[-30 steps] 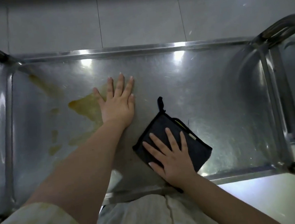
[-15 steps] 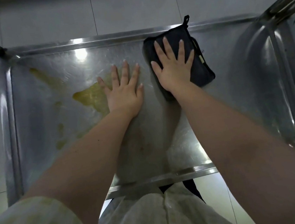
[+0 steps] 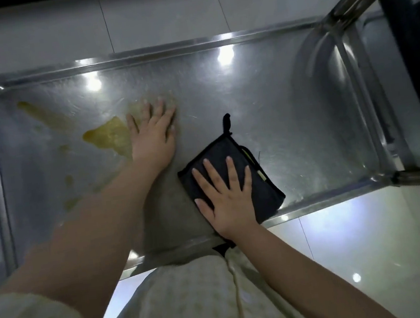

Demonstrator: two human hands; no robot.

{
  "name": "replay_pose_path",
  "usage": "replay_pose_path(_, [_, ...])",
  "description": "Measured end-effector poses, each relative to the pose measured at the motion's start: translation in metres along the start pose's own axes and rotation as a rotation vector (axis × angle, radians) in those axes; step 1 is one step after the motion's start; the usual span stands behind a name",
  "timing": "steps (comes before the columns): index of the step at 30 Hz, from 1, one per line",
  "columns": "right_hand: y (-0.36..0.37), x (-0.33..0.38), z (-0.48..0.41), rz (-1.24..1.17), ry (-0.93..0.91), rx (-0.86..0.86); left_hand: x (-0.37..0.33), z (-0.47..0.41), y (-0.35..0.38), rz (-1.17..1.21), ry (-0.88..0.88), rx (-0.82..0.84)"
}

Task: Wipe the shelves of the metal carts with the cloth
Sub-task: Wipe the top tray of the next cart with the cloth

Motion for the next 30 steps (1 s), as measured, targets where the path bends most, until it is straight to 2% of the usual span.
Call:
replay_pose_path(2, [0.000,0.001,0.001,0.009,0.004,0.013,0.002,0.032,0.008,0.039,0.027,0.008])
replay_pose_path(5, [0.000,0.000,0.001,0.017,0.004,-0.002,0.010,0.070,0.024,-0.132,0.006,-0.019])
replay_pose_path(10, [0.001,-0.036,0.008,0.000,-0.011,0.001,0.012,0.073,0.028,-0.177,-0.020,-0.045])
replay_pose_path(13, [0.003,-0.116,0.015,-0.008,0.197,0.017,0.012,0.074,0.028,-0.172,-0.019,-0.046])
replay_pose_path(16, [0.001,-0.198,0.029,-0.021,0.449,0.109,0.010,0.071,0.028,-0.159,-0.026,-0.046])
replay_pose_path(18, [0.001,-0.217,0.034,-0.025,0.575,0.148,0.009,0.070,0.029,-0.159,-0.029,-0.049])
replay_pose_path(20, [0.001,-0.197,0.031,-0.024,0.645,0.125,0.010,0.070,0.030,-0.165,-0.035,-0.048])
replay_pose_path(22, [0.003,-0.150,0.022,-0.030,0.598,0.115,0.011,0.072,0.030,-0.164,-0.039,-0.044])
replay_pose_path(27, [0.009,0.011,0.015,-0.011,0.059,0.079,0.015,0.079,0.031,-0.204,-0.042,-0.020])
replay_pose_path(30, [0.010,0.022,0.015,-0.030,-0.044,0.071,0.016,0.083,0.031,-0.218,-0.033,-0.025])
Point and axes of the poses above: each hand's wrist, its own z-axis away from the middle knuckle, its own y-axis out of the palm, x = y × z, the point moved 7 cm from there along -z, towards the middle knuckle, and after that the axes turned 6 degrees about z, right-handed, at the moved point
